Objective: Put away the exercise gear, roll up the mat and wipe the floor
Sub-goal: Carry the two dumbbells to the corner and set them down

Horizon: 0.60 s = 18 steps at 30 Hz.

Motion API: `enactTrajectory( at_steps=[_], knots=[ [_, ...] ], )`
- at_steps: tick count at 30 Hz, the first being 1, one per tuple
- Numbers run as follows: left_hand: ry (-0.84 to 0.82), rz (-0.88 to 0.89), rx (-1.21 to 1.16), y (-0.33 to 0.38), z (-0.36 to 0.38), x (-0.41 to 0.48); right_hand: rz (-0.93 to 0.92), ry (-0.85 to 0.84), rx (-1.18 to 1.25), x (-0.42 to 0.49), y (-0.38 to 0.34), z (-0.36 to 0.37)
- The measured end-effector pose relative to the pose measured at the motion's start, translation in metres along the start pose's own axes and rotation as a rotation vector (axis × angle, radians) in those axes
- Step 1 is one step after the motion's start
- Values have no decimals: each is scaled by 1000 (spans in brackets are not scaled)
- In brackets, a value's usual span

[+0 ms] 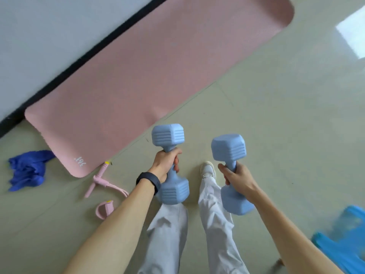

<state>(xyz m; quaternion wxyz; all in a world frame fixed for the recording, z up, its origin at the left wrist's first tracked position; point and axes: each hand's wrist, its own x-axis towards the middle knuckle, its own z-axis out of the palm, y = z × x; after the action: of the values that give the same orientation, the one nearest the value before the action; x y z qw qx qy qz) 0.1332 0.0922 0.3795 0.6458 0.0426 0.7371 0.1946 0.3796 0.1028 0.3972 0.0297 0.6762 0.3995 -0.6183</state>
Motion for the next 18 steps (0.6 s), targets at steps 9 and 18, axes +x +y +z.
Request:
enactTrajectory(
  at_steps=[9, 18],
  knots=[
    [-56, 236, 349, 141, 109, -200, -157, 153, 233, -169, -55, -168],
    [-179, 330, 320, 259, 253, -282, -218, 308, 431, -218, -91, -340]
  ],
)
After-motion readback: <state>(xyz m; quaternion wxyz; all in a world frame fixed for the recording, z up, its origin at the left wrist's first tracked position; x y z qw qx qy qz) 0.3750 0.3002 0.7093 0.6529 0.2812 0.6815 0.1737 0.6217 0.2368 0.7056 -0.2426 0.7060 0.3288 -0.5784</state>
